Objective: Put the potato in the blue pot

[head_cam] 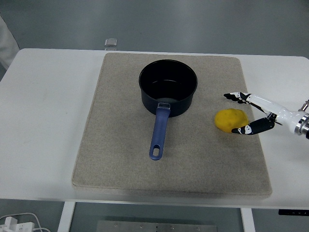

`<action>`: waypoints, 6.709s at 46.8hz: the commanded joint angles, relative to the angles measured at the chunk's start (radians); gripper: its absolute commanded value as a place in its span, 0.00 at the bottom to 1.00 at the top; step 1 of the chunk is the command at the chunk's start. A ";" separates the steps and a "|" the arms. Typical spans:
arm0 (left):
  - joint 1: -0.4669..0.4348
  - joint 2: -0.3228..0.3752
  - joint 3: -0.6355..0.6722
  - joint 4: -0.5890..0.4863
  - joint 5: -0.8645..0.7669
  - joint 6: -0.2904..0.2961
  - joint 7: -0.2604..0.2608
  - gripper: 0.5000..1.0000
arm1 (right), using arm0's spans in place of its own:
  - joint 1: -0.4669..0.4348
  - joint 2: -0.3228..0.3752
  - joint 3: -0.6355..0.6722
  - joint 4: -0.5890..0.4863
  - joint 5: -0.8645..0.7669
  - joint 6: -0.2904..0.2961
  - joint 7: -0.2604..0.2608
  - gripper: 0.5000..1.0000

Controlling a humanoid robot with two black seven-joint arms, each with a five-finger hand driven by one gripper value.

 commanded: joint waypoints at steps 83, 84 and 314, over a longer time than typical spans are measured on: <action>0.001 0.000 0.000 0.000 0.001 0.000 0.000 1.00 | 0.002 0.073 -0.028 -0.078 -0.089 -0.055 0.028 0.00; 0.001 0.000 0.000 0.000 0.001 0.000 0.000 1.00 | 0.002 0.073 -0.027 -0.078 -0.089 -0.055 0.026 0.00; -0.001 0.000 0.000 0.000 0.001 0.000 0.000 1.00 | 0.160 0.383 0.084 -0.720 1.078 0.078 -0.239 0.93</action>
